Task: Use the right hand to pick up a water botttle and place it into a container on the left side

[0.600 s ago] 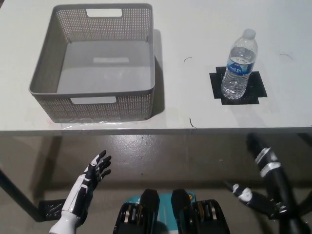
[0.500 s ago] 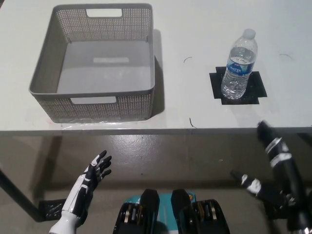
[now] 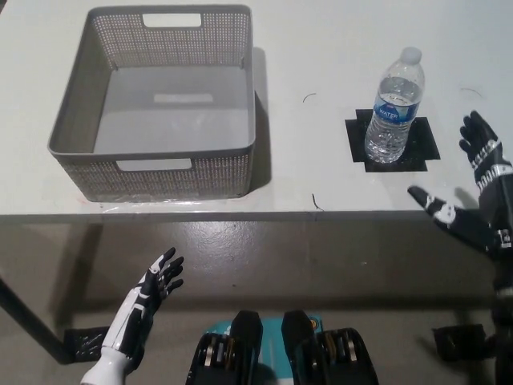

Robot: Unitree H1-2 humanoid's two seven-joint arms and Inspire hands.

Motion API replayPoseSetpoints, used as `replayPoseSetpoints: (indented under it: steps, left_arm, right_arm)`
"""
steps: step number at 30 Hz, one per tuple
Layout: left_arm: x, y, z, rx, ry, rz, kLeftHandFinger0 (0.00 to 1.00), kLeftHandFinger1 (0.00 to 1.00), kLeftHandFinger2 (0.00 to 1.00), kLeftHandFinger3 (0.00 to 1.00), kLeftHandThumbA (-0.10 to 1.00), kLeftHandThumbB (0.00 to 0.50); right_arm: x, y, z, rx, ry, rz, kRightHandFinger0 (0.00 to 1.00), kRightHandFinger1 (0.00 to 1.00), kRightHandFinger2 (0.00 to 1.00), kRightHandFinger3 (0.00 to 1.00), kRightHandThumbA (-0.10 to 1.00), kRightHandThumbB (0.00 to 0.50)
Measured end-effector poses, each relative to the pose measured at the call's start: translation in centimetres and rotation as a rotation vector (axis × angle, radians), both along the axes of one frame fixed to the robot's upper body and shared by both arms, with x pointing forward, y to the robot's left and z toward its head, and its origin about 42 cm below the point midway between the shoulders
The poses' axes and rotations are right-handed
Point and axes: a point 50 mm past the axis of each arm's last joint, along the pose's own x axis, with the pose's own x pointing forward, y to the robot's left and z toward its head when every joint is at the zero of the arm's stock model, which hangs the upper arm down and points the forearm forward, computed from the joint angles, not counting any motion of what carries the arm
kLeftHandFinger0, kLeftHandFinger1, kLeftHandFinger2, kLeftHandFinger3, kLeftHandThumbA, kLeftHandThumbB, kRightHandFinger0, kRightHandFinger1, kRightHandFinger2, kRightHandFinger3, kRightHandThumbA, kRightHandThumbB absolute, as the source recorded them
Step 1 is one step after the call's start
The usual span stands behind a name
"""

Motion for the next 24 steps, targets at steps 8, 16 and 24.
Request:
replayPoseSetpoints:
  steps: [8, 16, 24]
  left_arm:
    - [-0.1, 0.0, -0.1, -0.002, 0.003, -0.001, 1.0, 1.0, 1.0, 1.0, 1.0, 0.156]
    - [-0.2, 0.0, -0.2, 0.001, 0.005, -0.003, 1.0, 1.0, 1.0, 1.0, 1.0, 0.174]
    - [-0.2, -0.1, -0.2, 0.001, 0.006, -0.013, 1.0, 1.0, 1.0, 1.0, 1.0, 0.173]
  right_arm:
    - [5.7, -0.2, -1.2, 0.036, 0.161, -0.006, 1.0, 1.0, 1.0, 1.0, 1.0, 0.419]
    - [10.4, 0.3, -3.1, 0.086, 0.313, -0.004, 1.0, 1.0, 1.0, 1.0, 1.0, 0.433]
    - [13.3, 0.6, -4.4, 0.097, 0.429, -0.013, 1.0, 1.0, 1.0, 1.0, 1.0, 0.45]
